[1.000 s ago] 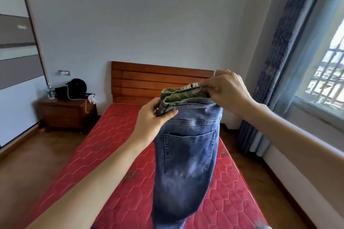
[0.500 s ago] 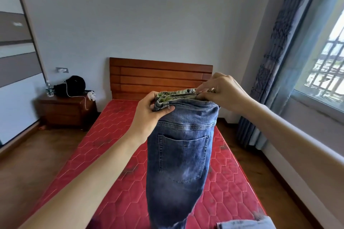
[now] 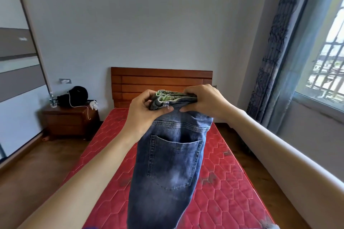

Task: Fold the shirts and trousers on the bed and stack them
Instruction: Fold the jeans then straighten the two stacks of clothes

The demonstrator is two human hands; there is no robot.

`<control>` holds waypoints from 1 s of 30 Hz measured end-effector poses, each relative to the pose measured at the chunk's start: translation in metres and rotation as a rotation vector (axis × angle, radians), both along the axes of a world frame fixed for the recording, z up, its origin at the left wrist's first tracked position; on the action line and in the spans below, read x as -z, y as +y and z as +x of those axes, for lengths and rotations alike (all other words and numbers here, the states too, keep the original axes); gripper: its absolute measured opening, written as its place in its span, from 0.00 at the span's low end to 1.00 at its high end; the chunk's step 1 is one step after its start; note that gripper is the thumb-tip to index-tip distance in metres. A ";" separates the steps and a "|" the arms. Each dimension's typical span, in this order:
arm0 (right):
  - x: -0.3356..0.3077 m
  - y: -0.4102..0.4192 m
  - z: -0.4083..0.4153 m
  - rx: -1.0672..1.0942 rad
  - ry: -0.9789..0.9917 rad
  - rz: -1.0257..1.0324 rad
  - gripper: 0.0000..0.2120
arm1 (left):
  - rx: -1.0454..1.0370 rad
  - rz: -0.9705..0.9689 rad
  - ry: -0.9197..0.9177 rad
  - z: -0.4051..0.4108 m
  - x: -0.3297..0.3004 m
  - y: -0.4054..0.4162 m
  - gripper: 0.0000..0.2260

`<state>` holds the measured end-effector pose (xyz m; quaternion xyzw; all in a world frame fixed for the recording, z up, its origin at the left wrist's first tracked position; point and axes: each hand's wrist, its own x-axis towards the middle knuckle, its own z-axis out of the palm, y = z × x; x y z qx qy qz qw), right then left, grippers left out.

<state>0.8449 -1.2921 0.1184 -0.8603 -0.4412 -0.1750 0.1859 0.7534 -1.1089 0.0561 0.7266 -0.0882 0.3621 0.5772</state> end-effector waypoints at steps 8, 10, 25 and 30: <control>-0.022 0.021 -0.004 -0.044 -0.120 0.079 0.16 | -0.095 0.153 -0.073 -0.002 -0.044 0.018 0.18; -0.016 0.026 -0.007 -0.082 -0.178 0.163 0.18 | -0.120 0.155 -0.100 -0.003 -0.047 0.019 0.17; -0.099 0.034 0.033 -0.122 0.087 0.497 0.10 | -0.237 0.034 -0.032 -0.010 0.035 0.043 0.11; -0.134 0.023 0.044 -0.203 0.115 0.556 0.10 | -0.185 -0.021 0.076 -0.003 0.067 0.031 0.06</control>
